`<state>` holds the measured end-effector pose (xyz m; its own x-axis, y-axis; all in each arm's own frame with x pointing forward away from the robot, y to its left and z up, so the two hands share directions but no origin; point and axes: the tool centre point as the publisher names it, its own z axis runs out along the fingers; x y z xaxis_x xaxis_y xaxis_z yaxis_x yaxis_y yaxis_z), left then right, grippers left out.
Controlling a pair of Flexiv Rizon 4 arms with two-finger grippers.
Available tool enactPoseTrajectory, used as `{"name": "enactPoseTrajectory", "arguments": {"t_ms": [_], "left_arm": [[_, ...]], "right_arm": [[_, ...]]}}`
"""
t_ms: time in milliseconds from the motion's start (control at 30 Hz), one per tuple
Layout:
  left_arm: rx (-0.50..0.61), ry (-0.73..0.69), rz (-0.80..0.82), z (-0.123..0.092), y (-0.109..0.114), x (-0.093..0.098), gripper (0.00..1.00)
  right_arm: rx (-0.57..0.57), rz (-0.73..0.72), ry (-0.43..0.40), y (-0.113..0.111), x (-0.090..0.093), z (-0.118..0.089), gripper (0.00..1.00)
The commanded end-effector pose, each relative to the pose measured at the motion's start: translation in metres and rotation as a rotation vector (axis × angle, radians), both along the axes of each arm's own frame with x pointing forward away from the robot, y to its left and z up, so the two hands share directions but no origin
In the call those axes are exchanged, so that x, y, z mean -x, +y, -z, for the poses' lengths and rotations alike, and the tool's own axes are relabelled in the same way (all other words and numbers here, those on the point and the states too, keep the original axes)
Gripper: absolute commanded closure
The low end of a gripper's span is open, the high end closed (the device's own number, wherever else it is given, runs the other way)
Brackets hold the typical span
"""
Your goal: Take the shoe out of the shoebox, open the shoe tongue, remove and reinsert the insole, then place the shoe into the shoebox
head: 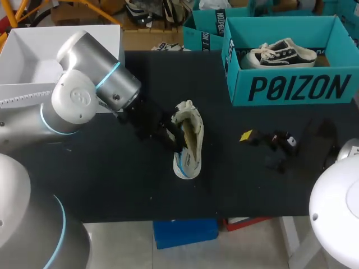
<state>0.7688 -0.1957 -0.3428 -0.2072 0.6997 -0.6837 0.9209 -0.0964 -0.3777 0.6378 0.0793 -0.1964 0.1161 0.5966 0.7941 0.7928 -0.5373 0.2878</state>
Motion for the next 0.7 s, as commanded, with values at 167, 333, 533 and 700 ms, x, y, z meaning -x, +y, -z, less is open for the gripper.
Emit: {"name": "enactPoseTrajectory", "arguments": {"t_ms": [167,333,533,700], "left_arm": [[-0.001,0.030,0.031,0.0069,0.0010,0.0033,1.00],[0.015,0.019,0.025,0.0080,0.0020,0.0040,1.00],[0.025,-0.025,0.016,0.0069,0.0036,0.0028,1.00],[0.036,-0.059,-0.001,0.0059,0.0059,0.0003,1.00]], "right_arm": [[-0.032,-0.107,0.083,-0.0053,0.0008,0.0027,0.00],[-0.032,-0.107,0.083,-0.0053,0.0008,0.0027,0.00],[-0.032,-0.107,0.083,-0.0053,0.0008,0.0027,0.00],[-0.032,-0.107,0.083,-0.0053,0.0008,0.0027,0.00]]}}
